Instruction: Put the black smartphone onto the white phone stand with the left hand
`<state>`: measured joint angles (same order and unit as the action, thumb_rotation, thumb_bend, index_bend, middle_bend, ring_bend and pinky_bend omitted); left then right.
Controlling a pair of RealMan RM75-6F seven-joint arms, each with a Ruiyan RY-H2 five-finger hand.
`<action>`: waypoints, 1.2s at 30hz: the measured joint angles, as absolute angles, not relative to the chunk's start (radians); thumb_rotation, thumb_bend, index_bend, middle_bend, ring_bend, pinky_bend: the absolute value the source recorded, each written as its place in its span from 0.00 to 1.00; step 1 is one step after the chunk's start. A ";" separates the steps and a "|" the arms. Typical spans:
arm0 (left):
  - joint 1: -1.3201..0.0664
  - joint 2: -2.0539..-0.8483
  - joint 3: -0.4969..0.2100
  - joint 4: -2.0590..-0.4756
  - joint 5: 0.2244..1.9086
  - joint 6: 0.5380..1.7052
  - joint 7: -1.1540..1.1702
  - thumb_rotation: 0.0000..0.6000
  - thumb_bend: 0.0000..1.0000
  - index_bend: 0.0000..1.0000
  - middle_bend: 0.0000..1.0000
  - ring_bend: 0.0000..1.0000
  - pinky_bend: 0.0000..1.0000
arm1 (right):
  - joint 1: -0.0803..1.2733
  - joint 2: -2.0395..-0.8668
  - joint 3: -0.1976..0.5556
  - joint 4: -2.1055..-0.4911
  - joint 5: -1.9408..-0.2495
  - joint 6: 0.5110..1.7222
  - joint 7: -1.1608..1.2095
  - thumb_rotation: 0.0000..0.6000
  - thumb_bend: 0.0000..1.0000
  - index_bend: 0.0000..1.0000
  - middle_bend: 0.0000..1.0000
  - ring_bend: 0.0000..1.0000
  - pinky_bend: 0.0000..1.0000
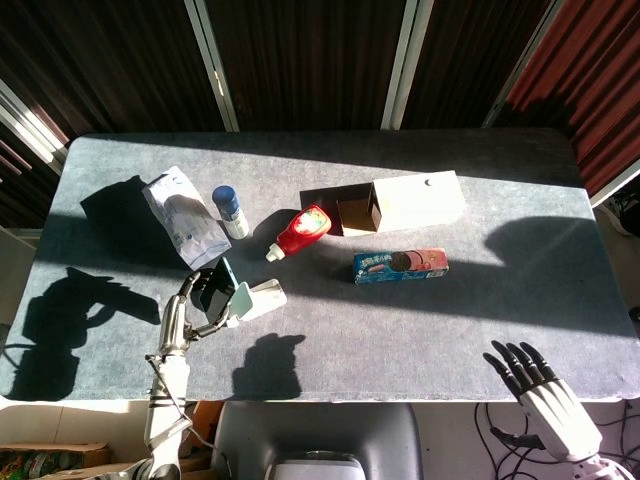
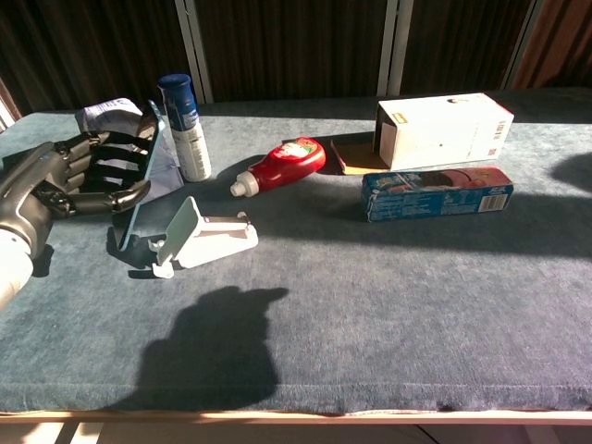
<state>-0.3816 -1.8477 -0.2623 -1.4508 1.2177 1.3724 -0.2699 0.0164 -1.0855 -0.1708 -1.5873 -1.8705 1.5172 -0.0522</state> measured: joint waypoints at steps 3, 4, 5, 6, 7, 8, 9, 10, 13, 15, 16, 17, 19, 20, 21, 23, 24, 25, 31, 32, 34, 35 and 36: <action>-0.397 -1.895 -0.281 -1.382 1.216 1.372 -0.273 1.00 0.48 0.88 1.00 0.69 0.25 | 0.016 -1.084 -0.171 -1.588 -1.870 1.519 -0.049 1.00 0.25 0.00 0.00 0.00 0.00; -0.401 -1.908 -0.287 -1.361 1.215 1.369 -0.278 1.00 0.48 0.88 1.00 0.69 0.25 | 0.016 -1.084 -0.171 -1.587 -1.870 1.520 -0.047 1.00 0.25 0.00 0.00 0.00 0.00; -0.408 -1.923 -0.293 -1.336 1.212 1.361 -0.285 1.00 0.48 0.88 1.00 0.69 0.25 | 0.016 -1.083 -0.170 -1.587 -1.869 1.520 -0.046 1.00 0.25 0.00 0.00 0.00 0.00; -0.413 -1.931 -0.298 -1.322 1.209 1.351 -0.289 1.00 0.48 0.88 1.00 0.69 0.25 | 0.016 -1.084 -0.170 -1.587 -1.868 1.520 -0.046 1.00 0.25 0.00 0.00 0.00 0.00; -0.418 -1.939 -0.302 -1.312 1.206 1.341 -0.292 1.00 0.48 0.88 1.00 0.69 0.25 | 0.017 -1.084 -0.170 -1.587 -1.867 1.519 -0.046 1.00 0.25 0.00 0.00 0.00 0.00; -0.424 -1.949 -0.308 -1.298 1.204 1.332 -0.294 1.00 0.48 0.88 1.00 0.69 0.25 | 0.017 -1.084 -0.170 -1.587 -1.866 1.517 -0.046 1.00 0.25 0.00 0.00 0.00 0.00; -0.428 -1.958 -0.312 -1.288 1.204 1.330 -0.295 1.00 0.48 0.88 1.00 0.69 0.25 | 0.018 -1.085 -0.170 -1.587 -1.865 1.514 -0.047 1.00 0.25 0.00 0.00 0.00 0.00; -0.432 -1.967 -0.315 -1.277 1.205 1.331 -0.295 1.00 0.48 0.88 1.00 0.69 0.25 | 0.019 -1.085 -0.170 -1.587 -1.865 1.512 -0.049 1.00 0.25 0.00 0.00 0.00 0.00; -0.442 -1.997 -0.324 -1.258 1.212 1.339 -0.297 1.00 0.48 0.88 1.00 0.69 0.25 | 0.021 -1.086 -0.170 -1.590 -1.861 1.504 -0.053 1.00 0.25 0.00 0.00 0.00 0.00; -0.449 -2.011 -0.328 -1.252 1.222 1.348 -0.294 1.00 0.48 0.88 1.00 0.69 0.25 | 0.022 -1.086 -0.169 -1.593 -1.859 1.501 -0.055 1.00 0.25 0.00 0.00 0.00 0.00; -0.451 -2.016 -0.329 -1.250 1.225 1.351 -0.292 1.00 0.48 0.88 1.00 0.69 0.25 | 0.022 -1.085 -0.170 -1.593 -1.859 1.501 -0.055 1.00 0.25 0.00 0.00 0.00 0.00; -0.452 -2.022 -0.330 -1.246 1.228 1.353 -0.289 1.00 0.48 0.88 1.00 0.69 0.25 | 0.022 -1.085 -0.170 -1.593 -1.859 1.502 -0.055 1.00 0.25 0.00 0.00 0.00 0.00; -0.453 -2.030 -0.329 -1.239 1.230 1.355 -0.286 1.00 0.48 0.88 1.00 0.69 0.25 | 0.022 -1.084 -0.170 -1.593 -1.859 1.505 -0.052 1.00 0.25 0.00 0.00 0.00 0.00; -0.453 -2.034 -0.328 -1.235 1.230 1.354 -0.286 1.00 0.48 0.88 1.00 0.69 0.25 | 0.022 -1.083 -0.170 -1.593 -1.859 1.506 -0.050 1.00 0.25 0.00 0.00 0.00 0.00; -0.452 -2.037 -0.326 -1.232 1.230 1.354 -0.286 1.00 0.48 0.88 1.00 0.69 0.25 | 0.021 -1.083 -0.170 -1.592 -1.860 1.507 -0.049 1.00 0.25 0.00 0.00 0.00 0.00; -0.449 -2.043 -0.320 -1.228 1.231 1.352 -0.287 1.00 0.48 0.88 1.00 0.69 0.25 | 0.022 -1.083 -0.170 -1.591 -1.861 1.507 -0.049 1.00 0.25 0.00 0.00 0.00 0.00; -0.448 -2.045 -0.318 -1.226 1.232 1.352 -0.287 1.00 0.48 0.88 1.00 0.69 0.24 | 0.022 -1.083 -0.171 -1.591 -1.861 1.507 -0.049 1.00 0.25 0.00 0.00 0.00 0.00; -0.447 -2.048 -0.316 -1.224 1.234 1.353 -0.288 1.00 0.48 0.88 1.00 0.69 0.24 | 0.022 -1.082 -0.171 -1.591 -1.862 1.507 -0.048 1.00 0.25 0.00 0.00 0.00 0.00; -0.442 -2.061 -0.307 -1.204 1.248 1.357 -0.290 1.00 0.48 0.88 1.00 0.69 0.24 | 0.019 -1.080 -0.173 -1.589 -1.866 1.518 -0.039 1.00 0.25 0.00 0.00 0.00 0.00; -0.441 -2.064 -0.305 -1.197 1.249 1.356 -0.294 1.00 0.48 0.88 1.00 0.69 0.24 | 0.019 -1.079 -0.173 -1.589 -1.867 1.519 -0.038 1.00 0.25 0.00 0.00 0.00 0.00; -0.441 -2.071 -0.302 -1.184 1.250 1.352 -0.300 1.00 0.48 0.88 1.00 0.69 0.24 | 0.019 -1.079 -0.174 -1.587 -1.868 1.520 -0.037 1.00 0.25 0.00 0.00 0.00 0.00; -0.440 -2.075 -0.300 -1.175 1.251 1.350 -0.304 1.00 0.48 0.88 1.00 0.69 0.24 | 0.019 -1.079 -0.174 -1.587 -1.869 1.520 -0.036 1.00 0.25 0.00 0.00 0.00 0.00; -0.440 -2.079 -0.299 -1.168 1.252 1.348 -0.307 1.00 0.48 0.88 1.00 0.69 0.24 | 0.019 -1.078 -0.174 -1.587 -1.869 1.520 -0.035 1.00 0.25 0.00 0.00 0.00 0.00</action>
<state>-0.4404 -2.0786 -0.2995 -1.1683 1.2521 1.3479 -0.3068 0.0191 -1.0784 -0.1741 -1.5872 -1.8689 1.5205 -0.0346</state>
